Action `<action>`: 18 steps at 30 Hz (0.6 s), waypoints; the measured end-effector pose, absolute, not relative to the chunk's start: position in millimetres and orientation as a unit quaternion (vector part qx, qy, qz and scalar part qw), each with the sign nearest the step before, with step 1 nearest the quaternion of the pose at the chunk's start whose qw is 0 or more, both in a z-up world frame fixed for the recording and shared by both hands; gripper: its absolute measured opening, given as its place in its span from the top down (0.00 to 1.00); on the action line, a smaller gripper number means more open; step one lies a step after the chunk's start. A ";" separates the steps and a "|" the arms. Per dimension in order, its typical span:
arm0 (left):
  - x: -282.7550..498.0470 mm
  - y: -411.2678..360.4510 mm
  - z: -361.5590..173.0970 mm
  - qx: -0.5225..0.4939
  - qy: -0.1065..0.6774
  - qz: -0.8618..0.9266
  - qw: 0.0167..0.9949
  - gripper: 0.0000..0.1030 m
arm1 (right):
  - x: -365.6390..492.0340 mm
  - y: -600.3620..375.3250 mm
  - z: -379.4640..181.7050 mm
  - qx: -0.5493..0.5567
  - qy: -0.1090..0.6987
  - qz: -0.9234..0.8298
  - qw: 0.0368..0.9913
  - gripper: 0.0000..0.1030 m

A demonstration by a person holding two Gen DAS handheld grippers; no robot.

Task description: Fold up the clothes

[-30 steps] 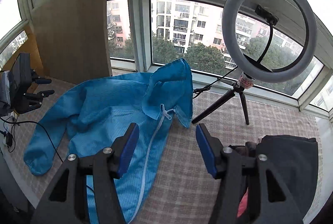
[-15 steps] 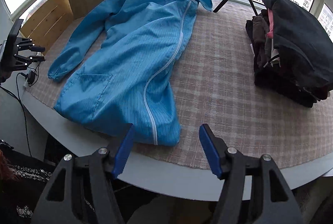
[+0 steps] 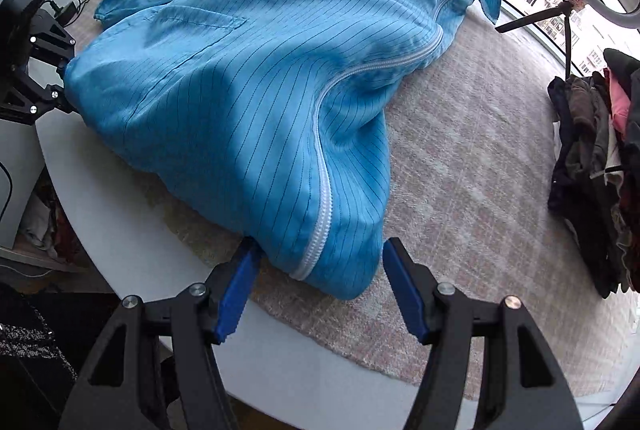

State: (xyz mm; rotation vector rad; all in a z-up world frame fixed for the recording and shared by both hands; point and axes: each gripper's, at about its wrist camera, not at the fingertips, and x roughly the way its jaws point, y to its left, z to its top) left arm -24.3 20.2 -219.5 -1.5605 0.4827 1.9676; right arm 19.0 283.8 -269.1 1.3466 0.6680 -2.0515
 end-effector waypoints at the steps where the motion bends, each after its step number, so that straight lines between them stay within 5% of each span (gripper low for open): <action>1: -27.4 21.1 -215.7 -0.583 0.167 0.742 0.286 0.91 | 17.3 283.1 -270.3 0.503 0.249 -0.773 0.295 0.39; 5: -36.4 22.2 -193.2 -0.569 0.142 0.762 0.274 0.95 | 12.7 277.7 -276.4 0.528 0.209 -0.753 0.331 0.47; 6: -38.4 22.0 -186.8 -0.566 0.139 0.766 0.271 0.96 | 12.6 275.6 -276.2 0.540 0.193 -0.744 0.343 0.70; 7: -39.8 21.2 -179.3 -0.563 0.135 0.769 0.271 0.96 | 13.4 274.0 -270.3 0.542 0.175 -0.741 0.356 0.82; 9: -40.0 18.5 -160.7 -0.554 0.137 0.777 0.265 0.96 | 14.2 274.4 -253.2 0.545 0.118 -0.733 0.390 0.91; 18: -41.9 8.4 -28.3 -0.487 0.152 0.827 0.236 0.94 | 16.4 356.8 -136.8 0.458 -0.269 -0.660 0.531 0.94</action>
